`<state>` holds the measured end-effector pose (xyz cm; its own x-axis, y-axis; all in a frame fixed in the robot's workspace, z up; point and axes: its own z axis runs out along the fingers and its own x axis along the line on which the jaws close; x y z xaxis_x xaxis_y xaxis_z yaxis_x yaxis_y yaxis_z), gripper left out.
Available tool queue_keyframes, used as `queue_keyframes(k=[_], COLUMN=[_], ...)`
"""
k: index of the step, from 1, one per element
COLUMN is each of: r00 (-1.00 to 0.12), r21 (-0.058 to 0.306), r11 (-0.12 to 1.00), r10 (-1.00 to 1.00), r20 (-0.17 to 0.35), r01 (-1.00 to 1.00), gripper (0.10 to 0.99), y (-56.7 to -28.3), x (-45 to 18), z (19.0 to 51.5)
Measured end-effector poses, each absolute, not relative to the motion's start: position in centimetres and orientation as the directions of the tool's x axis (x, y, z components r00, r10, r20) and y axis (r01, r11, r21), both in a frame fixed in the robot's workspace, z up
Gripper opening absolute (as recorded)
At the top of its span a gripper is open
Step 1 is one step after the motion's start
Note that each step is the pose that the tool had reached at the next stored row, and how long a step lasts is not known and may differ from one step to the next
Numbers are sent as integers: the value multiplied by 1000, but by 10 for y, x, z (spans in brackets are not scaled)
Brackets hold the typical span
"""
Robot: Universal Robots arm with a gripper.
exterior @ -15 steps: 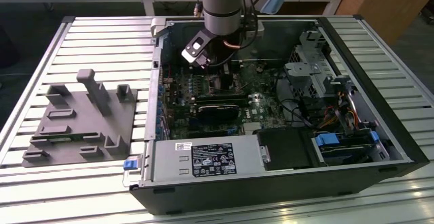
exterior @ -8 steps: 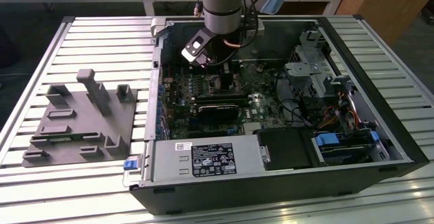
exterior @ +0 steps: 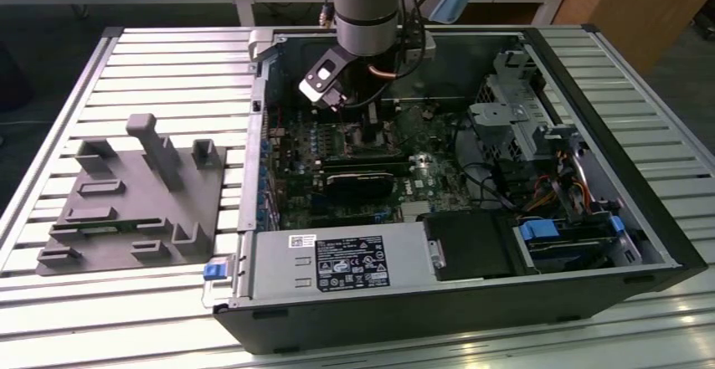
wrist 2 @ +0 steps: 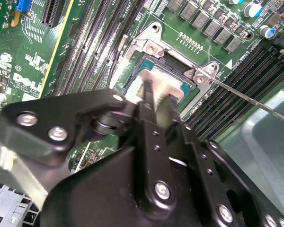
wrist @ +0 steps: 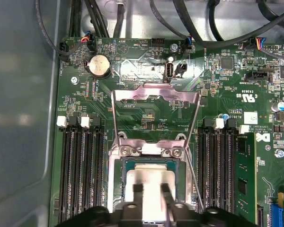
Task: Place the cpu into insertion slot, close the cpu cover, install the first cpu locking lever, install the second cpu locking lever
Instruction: 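Place the cpu into insertion slot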
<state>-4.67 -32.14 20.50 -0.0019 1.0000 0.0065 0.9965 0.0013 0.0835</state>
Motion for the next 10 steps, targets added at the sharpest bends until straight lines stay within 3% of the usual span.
queue_keyframes(k=[4, 10], r00=[-2, -2], r21=[83, 83], r11=[1, 1], r10=[1000, 1000], r20=[6, 6], r01=[997, 997], gripper=[122, 106], y=[-321, -321], x=[-47, -47], z=[205, 205])
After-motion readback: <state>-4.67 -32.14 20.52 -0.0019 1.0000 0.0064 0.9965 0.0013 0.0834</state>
